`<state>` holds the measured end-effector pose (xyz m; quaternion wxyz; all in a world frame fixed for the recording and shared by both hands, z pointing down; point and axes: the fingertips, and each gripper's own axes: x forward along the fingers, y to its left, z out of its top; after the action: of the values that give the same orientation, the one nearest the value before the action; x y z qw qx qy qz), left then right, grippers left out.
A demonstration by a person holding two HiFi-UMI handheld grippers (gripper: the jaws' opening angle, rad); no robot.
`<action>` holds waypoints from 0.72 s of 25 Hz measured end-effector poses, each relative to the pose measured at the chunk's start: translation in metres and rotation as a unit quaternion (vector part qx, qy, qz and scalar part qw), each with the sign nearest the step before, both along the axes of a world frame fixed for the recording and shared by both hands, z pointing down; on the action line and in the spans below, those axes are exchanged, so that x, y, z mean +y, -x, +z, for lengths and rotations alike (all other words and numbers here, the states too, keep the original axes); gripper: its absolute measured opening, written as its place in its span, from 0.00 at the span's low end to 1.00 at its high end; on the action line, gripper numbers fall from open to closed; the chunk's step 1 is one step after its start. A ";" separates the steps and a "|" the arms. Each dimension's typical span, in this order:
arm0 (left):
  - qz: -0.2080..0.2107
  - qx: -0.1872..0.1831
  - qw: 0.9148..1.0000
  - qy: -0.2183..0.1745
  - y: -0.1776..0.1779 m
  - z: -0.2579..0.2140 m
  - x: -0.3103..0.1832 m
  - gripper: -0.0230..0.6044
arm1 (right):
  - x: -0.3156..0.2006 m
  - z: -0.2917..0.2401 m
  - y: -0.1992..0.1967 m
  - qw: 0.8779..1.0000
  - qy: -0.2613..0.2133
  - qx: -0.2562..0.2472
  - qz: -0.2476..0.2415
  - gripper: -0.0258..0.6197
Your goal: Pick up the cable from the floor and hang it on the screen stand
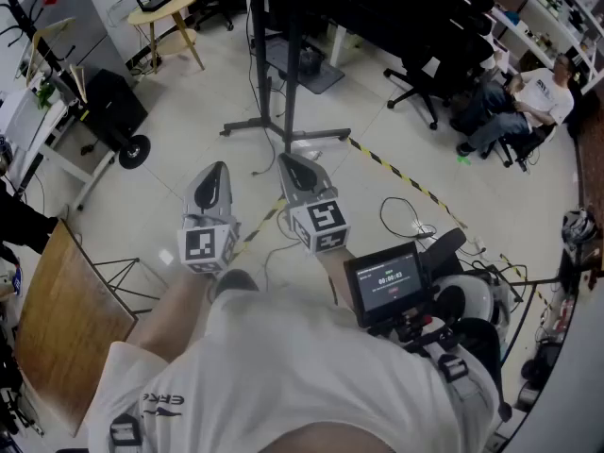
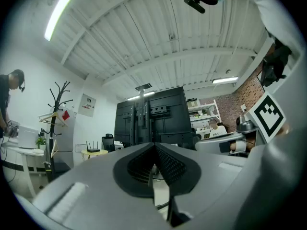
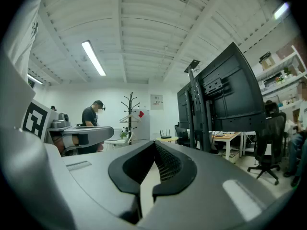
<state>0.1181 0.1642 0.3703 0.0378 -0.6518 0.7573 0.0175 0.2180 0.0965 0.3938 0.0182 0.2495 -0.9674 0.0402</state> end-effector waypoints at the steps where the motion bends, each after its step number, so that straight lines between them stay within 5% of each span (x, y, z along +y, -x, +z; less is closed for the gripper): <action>1: -0.001 0.000 1.000 -0.001 0.004 0.001 -0.004 0.04 | -0.004 0.000 0.002 1.000 -0.002 0.001 0.000 0.06; 9: 0.009 0.003 1.000 -0.009 0.044 0.010 -0.044 0.04 | -0.038 0.008 0.044 1.000 -0.010 0.012 0.004 0.06; 18: 0.054 0.004 0.998 -0.023 0.134 0.000 -0.124 0.04 | -0.106 -0.006 0.134 0.999 -0.027 0.012 0.045 0.06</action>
<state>-0.0160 0.0404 0.3708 0.0490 -0.6903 0.7208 0.0396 0.0844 -0.0093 0.3873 0.0209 0.2938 -0.9556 0.0115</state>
